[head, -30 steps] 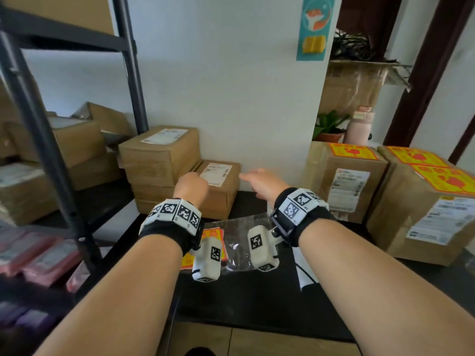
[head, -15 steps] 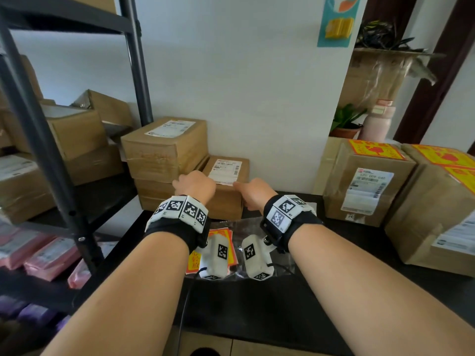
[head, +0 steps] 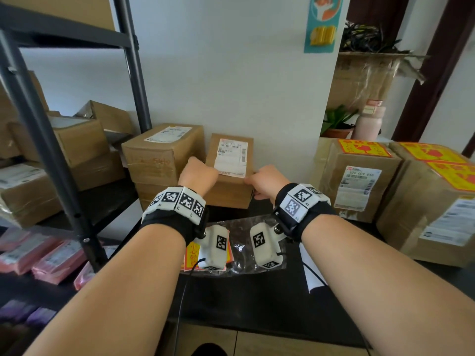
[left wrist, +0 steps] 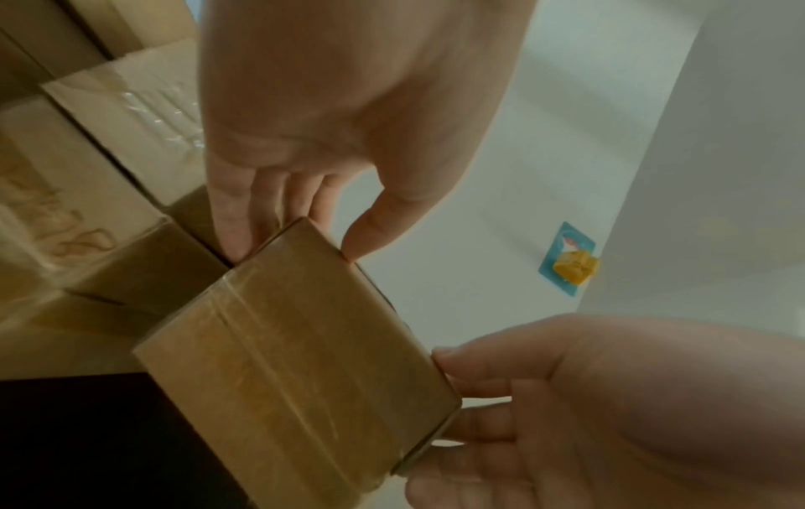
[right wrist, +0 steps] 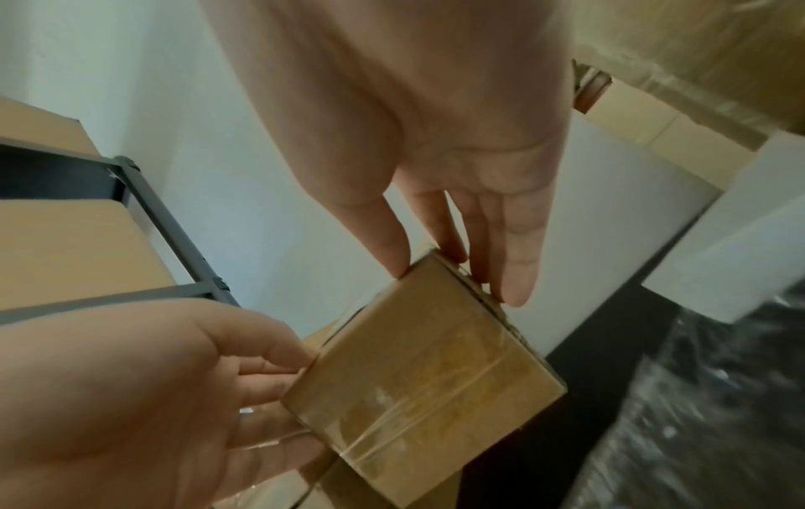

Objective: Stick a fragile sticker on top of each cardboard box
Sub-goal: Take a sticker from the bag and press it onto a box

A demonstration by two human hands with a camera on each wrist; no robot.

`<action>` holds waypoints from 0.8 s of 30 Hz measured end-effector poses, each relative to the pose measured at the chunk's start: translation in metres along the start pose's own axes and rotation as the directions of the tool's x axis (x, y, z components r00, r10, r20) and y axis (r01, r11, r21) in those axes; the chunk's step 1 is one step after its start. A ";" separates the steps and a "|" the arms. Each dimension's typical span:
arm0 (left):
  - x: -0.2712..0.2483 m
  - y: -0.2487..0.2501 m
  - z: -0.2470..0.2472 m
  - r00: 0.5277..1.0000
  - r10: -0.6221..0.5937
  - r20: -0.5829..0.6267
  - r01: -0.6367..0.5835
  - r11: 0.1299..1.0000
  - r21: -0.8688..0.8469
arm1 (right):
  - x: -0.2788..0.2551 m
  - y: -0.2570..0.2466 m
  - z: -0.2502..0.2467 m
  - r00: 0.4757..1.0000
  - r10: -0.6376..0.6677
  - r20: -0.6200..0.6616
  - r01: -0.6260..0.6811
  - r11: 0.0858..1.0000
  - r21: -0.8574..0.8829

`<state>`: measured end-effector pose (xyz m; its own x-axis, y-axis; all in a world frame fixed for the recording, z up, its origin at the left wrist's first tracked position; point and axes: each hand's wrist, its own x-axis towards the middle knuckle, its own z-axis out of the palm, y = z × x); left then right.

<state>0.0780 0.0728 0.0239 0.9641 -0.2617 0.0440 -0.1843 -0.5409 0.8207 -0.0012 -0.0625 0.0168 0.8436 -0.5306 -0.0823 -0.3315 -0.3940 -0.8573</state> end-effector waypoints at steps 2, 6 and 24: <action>-0.013 0.014 -0.005 0.998 0.049 -0.043 -0.052 0.996 -0.071 | -0.008 -0.006 -0.013 0.997 -0.061 -0.045 0.061 0.998 0.002; -0.040 0.038 -0.003 0.987 0.131 -0.091 -0.144 0.976 -0.160 | -0.034 -0.008 -0.045 0.977 -0.157 -0.147 0.154 0.988 -0.032; -0.134 0.098 0.109 0.930 0.265 0.252 -0.234 0.961 -0.147 | -0.119 0.092 -0.160 0.880 -0.042 -0.472 -0.023 0.991 -0.130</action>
<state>-0.0904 -0.0324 0.0362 0.8000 -0.5889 0.1150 -0.3747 -0.3406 0.8623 -0.1993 -0.1559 0.0289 0.5570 -0.8052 0.2035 -0.4030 -0.4763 -0.7815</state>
